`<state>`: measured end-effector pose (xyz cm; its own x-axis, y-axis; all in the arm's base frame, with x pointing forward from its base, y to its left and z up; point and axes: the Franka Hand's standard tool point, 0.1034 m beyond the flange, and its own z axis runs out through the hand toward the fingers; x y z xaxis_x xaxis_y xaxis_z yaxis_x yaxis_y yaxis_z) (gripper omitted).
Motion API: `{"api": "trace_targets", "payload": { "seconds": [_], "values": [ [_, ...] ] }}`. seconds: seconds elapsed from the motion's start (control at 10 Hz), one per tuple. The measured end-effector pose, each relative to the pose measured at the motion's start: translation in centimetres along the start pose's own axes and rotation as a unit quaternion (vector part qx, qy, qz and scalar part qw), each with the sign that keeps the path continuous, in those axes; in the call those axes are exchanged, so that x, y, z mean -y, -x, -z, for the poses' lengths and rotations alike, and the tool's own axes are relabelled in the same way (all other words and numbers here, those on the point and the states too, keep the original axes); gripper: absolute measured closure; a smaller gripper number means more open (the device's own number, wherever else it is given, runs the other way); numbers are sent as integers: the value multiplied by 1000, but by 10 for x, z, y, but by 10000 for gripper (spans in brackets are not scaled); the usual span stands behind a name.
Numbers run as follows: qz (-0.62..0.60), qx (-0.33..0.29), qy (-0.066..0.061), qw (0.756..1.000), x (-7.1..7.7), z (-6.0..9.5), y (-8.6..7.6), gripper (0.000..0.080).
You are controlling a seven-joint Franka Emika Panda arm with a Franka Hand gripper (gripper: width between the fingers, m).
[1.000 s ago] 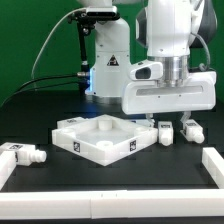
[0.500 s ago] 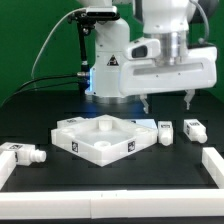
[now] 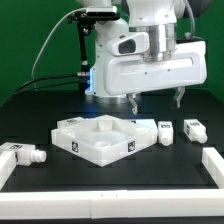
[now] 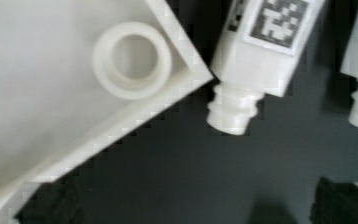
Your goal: Assemble square table
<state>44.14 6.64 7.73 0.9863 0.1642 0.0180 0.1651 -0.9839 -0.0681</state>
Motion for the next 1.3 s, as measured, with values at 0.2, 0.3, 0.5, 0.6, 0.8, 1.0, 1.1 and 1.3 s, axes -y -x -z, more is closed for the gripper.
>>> {"api": "trace_targets", "payload": {
  "seconds": [0.2,0.3,0.5,0.6,0.8,1.0,1.1,1.3],
  "values": [
    [0,0,1,1000,-5,0,0,151],
    [53,8,-2,999,-28,3,-4,151],
    [93,1,3,996,-80,10,-27,151],
    [138,-3,8,990,-98,8,-36,151],
    [132,-5,10,991,-106,4,-38,151],
    [131,-4,11,991,-108,3,-38,151],
    [140,-2,11,990,-112,1,-36,151],
    [216,3,26,976,-153,-23,-21,151]
  ]
}}
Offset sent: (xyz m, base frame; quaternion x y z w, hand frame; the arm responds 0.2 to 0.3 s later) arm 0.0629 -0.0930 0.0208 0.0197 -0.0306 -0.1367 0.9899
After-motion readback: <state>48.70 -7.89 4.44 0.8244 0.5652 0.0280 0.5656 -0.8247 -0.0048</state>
